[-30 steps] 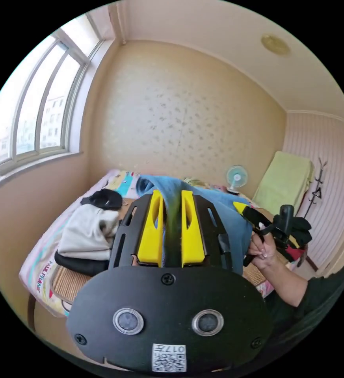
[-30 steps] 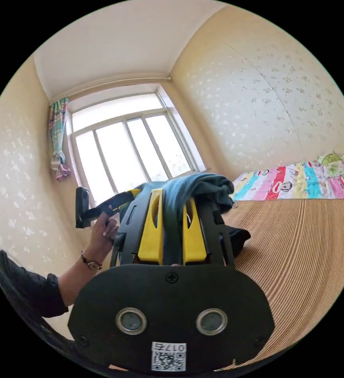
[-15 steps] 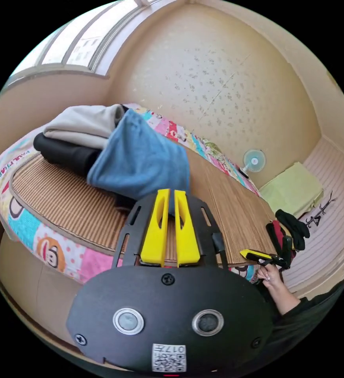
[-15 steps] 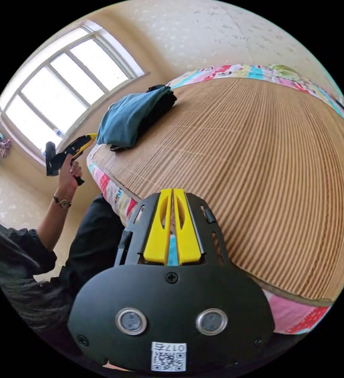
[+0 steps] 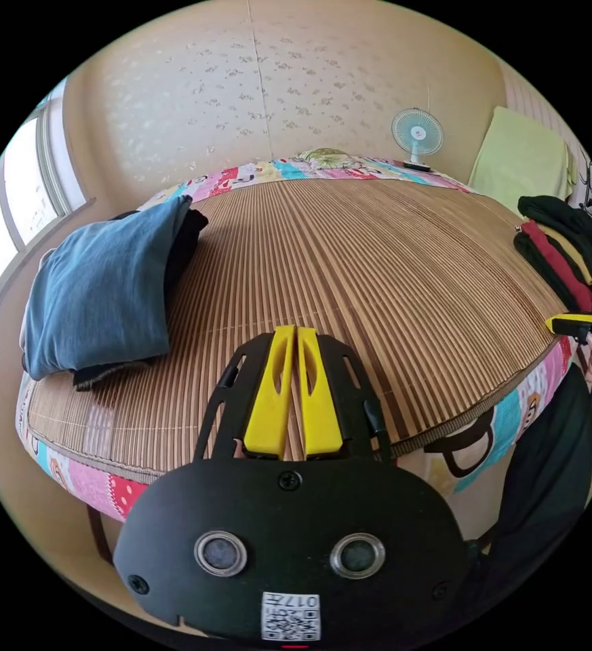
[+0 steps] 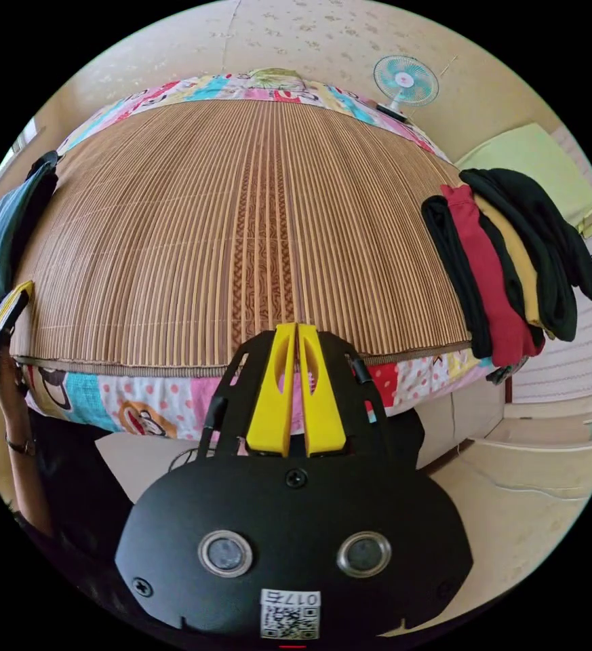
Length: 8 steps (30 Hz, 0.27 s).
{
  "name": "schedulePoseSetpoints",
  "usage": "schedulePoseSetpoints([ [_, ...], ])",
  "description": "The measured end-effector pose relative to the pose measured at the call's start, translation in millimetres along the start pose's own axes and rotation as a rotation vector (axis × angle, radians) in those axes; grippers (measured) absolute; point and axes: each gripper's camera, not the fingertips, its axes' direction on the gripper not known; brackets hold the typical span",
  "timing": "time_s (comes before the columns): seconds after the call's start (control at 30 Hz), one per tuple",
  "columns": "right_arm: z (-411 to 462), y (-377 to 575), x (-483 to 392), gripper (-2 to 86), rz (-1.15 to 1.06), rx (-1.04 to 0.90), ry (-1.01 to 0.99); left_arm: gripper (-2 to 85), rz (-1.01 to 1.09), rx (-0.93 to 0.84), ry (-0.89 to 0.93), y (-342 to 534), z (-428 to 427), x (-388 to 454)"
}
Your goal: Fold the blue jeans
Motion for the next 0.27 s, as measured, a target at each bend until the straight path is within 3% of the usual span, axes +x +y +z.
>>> schedulePoseSetpoints([
  [0.17,-1.6,22.4,-0.7,0.3,-0.042,0.19,0.01,-1.0,-0.051,0.007,0.099,12.3,9.4,-22.7],
  [0.27,-2.1,39.2,-1.1,0.4,-0.064,0.291,0.039,-1.0,-0.04,0.01,0.071,18.4,12.6,-20.6],
])
